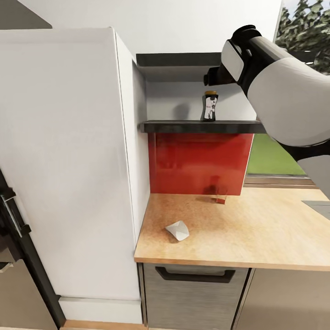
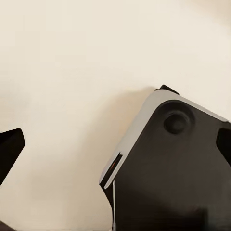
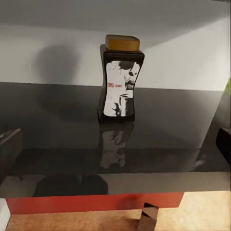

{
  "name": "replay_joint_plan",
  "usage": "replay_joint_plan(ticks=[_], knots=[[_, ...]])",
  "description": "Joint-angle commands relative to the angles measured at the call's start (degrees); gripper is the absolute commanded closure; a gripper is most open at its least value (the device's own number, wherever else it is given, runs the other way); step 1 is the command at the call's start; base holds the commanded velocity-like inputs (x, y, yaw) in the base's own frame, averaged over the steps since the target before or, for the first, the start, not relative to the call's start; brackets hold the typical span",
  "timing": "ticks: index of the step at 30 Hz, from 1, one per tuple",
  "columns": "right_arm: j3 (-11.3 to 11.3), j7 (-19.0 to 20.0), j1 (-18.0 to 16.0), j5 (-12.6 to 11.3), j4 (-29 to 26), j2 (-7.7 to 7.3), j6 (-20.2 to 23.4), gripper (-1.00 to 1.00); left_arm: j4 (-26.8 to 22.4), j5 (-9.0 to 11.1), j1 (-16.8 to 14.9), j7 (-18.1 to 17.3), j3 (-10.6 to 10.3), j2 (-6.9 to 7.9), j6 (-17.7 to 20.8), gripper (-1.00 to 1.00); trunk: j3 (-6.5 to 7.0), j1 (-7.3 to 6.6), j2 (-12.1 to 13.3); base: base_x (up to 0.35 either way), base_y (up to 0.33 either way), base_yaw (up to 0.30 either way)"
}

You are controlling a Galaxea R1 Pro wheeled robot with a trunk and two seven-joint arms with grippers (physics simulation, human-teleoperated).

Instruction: Set up a coffee station on the kitchen countertop: keep the coffee maker on the countertop, move the bottle of coffee from the kitchen shelf to the counter next to the coffee maker, place a paper coffee filter on top of the coffee maker, put the saucer next to the coffee maker with the coffee cup on the saucer, and place the electric kettle next to the coffee maker.

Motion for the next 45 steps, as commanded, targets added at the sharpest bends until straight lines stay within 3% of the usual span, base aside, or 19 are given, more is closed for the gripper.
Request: replay_joint_plan(ticks=[1,11,20,27,39,45], knots=[[-0.2,-0.5,0.0,-0.3,-0.1,0.04,0.1,-1.00,0.0,0.1,0.0,0.2,-0.5,-0.03,0.4,-1.00,-0.01,0.02,0.0,0.006,0.000,0.000],[-0.2,-0.5,0.0,-0.3,0.1,0.04,0.1,-1.00,0.1,-0.2,0.3,0.2,-0.6,0.37,3.8,-1.00,-0.01,0.02,0.0,0.228,0.000,0.000],[-0.2,-0.6,0.1,-0.3,0.1,0.04,0.5,-1.00,0.1,-0.2,0.4,0.2,-0.6,0.48,4.1,-1.00,-0.01,0.02,0.0,0.321,0.000,0.000],[-0.2,-0.6,0.2,-0.3,0.8,0.04,1.0,-1.00,0.1,-0.2,0.4,0.2,-0.6,0.45,3.9,-1.00,-0.01,0.02,0.0,0.063,0.000,0.000],[-0.2,-0.7,0.2,-0.5,9.3,-4.41,-3.1,-1.00,0.0,-0.3,0.4,0.2,-0.6,0.37,3.8,-1.00,-0.01,0.02,0.0,0.002,0.000,0.000],[-0.2,-0.7,0.3,-0.5,10.5,-5.59,-4.4,-1.00,0.0,-0.3,0.3,0.2,-0.6,0.28,3.8,-1.00,-0.01,0.02,0.0,0.000,0.000,0.000]])
